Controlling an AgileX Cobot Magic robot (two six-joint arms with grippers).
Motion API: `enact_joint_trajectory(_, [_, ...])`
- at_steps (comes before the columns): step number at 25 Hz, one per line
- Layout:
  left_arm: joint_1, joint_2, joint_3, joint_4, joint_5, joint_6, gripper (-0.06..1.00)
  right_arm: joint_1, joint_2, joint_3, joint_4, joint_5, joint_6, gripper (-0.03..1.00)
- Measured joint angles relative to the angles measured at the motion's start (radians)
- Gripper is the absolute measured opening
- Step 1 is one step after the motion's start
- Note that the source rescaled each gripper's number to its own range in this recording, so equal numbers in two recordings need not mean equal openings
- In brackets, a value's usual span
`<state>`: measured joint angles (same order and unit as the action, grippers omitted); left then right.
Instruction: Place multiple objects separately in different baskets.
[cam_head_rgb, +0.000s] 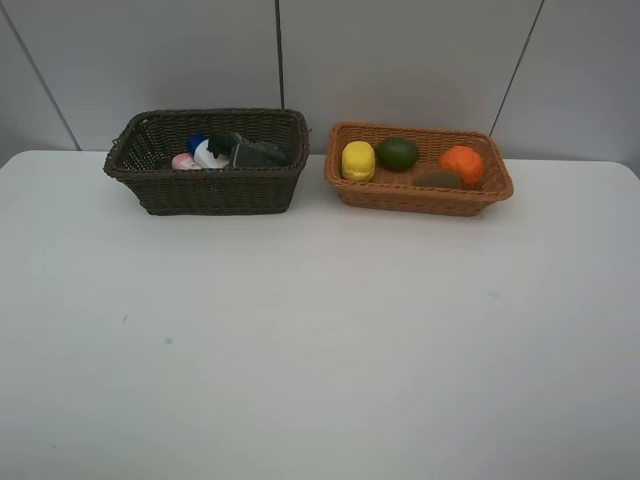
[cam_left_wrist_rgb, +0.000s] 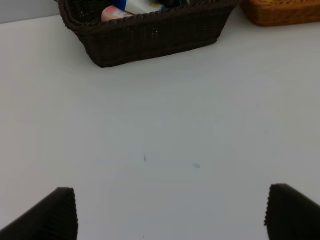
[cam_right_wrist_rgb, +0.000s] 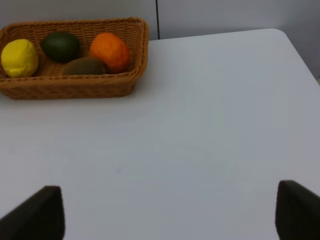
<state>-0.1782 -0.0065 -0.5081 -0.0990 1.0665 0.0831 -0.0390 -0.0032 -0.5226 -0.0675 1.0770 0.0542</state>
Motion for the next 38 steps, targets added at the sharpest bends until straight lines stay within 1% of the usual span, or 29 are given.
enact_joint_trajectory(38, [0.0, 0.0, 0.0, 0.0, 0.0, 0.0, 0.98, 0.0, 0.0, 0.0, 0.001, -0.001, 0.0, 1.0])
